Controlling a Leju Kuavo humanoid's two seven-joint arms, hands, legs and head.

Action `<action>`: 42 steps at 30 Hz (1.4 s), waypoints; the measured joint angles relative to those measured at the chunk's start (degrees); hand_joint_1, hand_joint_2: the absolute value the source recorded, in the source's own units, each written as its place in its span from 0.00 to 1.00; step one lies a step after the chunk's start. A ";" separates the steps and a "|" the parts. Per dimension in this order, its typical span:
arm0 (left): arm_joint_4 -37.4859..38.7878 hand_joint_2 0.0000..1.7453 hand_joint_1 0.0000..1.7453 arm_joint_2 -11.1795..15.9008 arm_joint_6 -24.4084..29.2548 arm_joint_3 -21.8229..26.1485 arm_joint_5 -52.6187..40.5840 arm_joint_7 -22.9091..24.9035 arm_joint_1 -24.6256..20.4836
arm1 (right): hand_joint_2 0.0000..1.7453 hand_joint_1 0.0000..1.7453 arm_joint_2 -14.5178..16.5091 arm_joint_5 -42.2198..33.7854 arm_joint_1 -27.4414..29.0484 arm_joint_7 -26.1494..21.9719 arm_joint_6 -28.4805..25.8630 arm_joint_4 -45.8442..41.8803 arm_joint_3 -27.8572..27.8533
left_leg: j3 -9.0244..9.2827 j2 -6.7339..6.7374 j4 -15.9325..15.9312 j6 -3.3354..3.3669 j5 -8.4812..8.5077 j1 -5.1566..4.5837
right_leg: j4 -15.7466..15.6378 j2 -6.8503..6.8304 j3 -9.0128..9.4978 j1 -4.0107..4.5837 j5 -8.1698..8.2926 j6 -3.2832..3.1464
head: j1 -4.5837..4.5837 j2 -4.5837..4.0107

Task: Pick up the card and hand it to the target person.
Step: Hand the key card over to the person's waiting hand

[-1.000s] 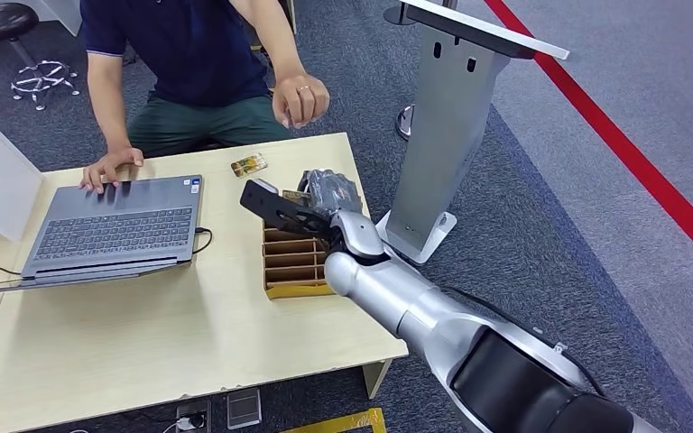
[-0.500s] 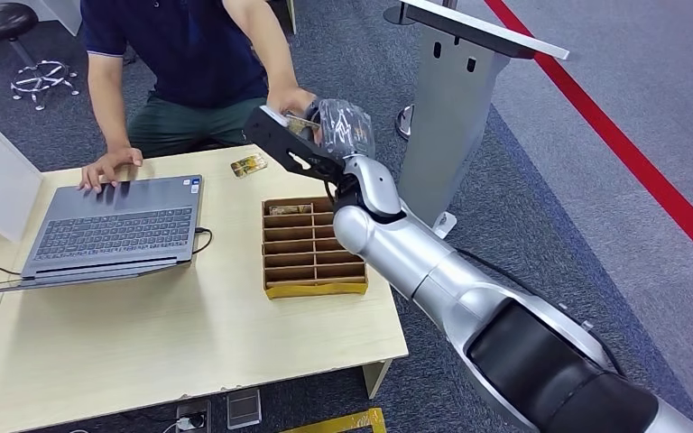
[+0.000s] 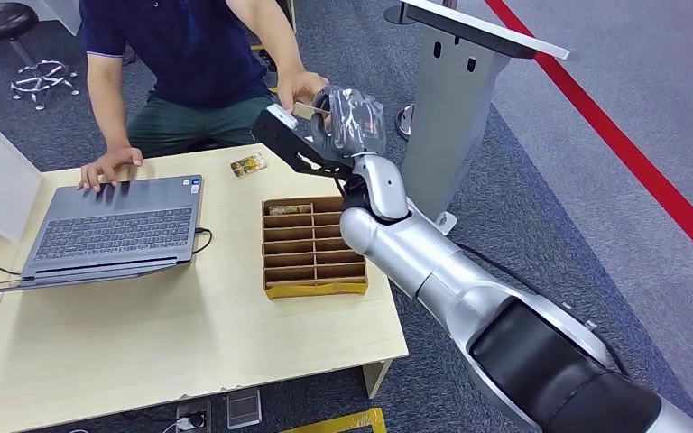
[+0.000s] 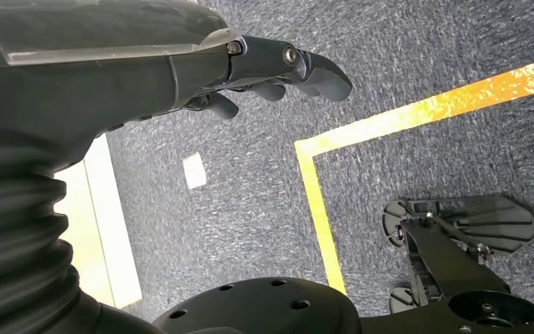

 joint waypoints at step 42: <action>0.00 1.00 0.00 0.36 0.31 1.79 3.06 -5.15 3.69 | 1.00 0.00 -16.44 -55.31 39.39 -31.59 19.86 -38.92 -16.22 | 0.02 0.00 0.00 0.00 -0.10 0.01 | -0.13 0.00 0.01 0.00 -0.03 0.02 | 0.03 0.00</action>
